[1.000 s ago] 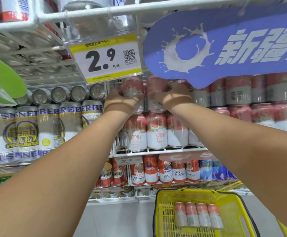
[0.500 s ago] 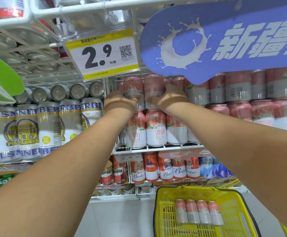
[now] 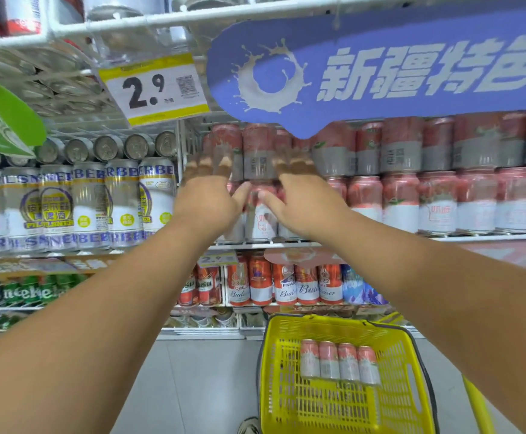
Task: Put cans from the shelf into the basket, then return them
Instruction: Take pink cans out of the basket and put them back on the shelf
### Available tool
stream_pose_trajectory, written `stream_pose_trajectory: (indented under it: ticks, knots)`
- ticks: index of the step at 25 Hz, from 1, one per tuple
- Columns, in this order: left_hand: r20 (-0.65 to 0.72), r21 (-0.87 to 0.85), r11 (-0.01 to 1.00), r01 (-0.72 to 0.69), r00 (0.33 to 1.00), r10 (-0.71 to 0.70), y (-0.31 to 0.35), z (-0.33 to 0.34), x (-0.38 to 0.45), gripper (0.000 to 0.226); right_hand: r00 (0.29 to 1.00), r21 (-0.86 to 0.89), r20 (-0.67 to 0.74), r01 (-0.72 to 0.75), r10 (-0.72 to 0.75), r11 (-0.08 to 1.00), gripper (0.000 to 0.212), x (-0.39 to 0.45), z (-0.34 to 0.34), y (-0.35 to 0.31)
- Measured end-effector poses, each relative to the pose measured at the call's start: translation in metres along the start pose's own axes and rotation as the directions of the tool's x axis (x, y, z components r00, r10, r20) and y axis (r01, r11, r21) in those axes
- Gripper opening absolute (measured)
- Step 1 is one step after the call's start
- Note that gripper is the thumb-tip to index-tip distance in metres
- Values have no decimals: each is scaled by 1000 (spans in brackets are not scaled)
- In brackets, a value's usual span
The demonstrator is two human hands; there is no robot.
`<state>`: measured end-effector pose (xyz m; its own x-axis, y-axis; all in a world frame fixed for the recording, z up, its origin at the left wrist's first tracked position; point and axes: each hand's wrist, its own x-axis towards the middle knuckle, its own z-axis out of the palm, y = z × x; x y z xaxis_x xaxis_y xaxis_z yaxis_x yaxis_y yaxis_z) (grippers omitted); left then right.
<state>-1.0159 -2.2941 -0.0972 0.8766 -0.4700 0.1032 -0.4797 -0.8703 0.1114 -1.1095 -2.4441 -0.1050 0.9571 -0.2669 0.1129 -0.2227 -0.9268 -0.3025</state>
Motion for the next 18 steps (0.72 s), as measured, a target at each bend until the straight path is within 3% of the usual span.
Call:
stream_pose_trajectory:
  ticks: [2,5,13,18]
  knots:
    - [-69,167,983,-81,993,93,1,5,-16,73,997,-91,-22,74,-76,993,73,-19,1,14]
    - [-137,265,957,-116,978,157,5,15,-40,73,987,-213,-37,142,-153,967,71,-39,4,38]
    - [-151,115,986,-117,979,134,48,84,-119,79,978,-165,-60,190,-202,968,74,-118,38,98]
    - [-100,114,978,-175,977,187,69,162,-164,79,982,-127,-48,175,-182,976,74,-165,101,126]
